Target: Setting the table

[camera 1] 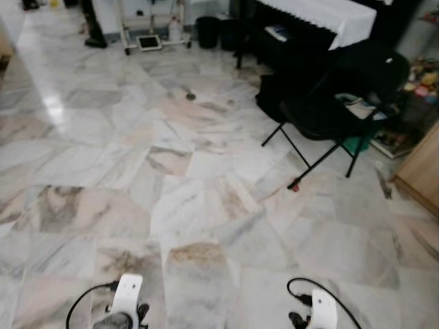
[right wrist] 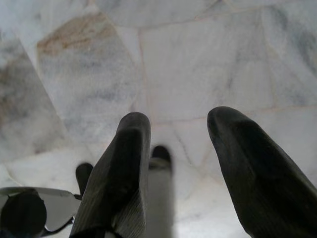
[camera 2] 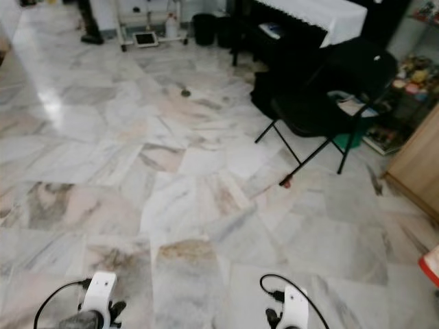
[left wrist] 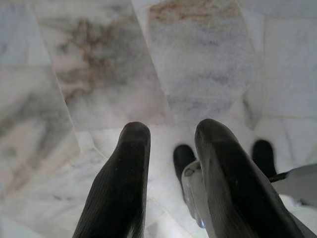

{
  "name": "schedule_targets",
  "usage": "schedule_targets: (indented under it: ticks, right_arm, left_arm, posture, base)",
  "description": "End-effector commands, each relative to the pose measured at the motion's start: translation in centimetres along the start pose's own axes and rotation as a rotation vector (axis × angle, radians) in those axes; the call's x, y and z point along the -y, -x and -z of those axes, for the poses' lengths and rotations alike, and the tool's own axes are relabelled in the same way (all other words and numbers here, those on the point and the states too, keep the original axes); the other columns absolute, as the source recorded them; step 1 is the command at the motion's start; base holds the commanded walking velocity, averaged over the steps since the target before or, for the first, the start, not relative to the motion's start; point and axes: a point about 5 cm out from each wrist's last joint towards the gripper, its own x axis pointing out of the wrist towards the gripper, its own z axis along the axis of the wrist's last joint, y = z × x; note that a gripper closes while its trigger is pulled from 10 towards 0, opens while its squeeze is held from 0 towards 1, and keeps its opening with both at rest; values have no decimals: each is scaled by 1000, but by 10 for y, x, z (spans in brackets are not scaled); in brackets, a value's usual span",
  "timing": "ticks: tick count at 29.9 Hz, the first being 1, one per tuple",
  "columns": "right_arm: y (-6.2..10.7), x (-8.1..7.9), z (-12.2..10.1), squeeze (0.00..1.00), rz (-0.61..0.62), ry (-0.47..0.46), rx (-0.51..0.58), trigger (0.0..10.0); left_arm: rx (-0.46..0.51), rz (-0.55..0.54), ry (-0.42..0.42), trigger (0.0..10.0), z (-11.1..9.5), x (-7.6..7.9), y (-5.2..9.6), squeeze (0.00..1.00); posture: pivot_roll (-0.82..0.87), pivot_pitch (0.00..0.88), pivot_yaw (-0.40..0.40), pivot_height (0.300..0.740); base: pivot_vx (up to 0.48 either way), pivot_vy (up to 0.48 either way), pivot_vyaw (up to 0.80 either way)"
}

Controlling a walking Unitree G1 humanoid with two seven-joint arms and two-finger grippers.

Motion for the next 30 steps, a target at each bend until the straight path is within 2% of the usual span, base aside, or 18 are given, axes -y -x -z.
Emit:
schedule_targets:
  ticks: [1,30]
  right_arm:
    - [1,6,1,0,16,13,-7,10000]
    - [1,4,2,0,16,12,-12,10000]
  left_arm:
    - [-10,16,-4,10000,3,6,0,0]
    - [13,31,-15,10000,-4,7,-1,0]
  posture:
    - [63,0,-39,740]
    - [66,0,-37,740]
  base:
    - [0,0,-769]
    - [0,0,-768]
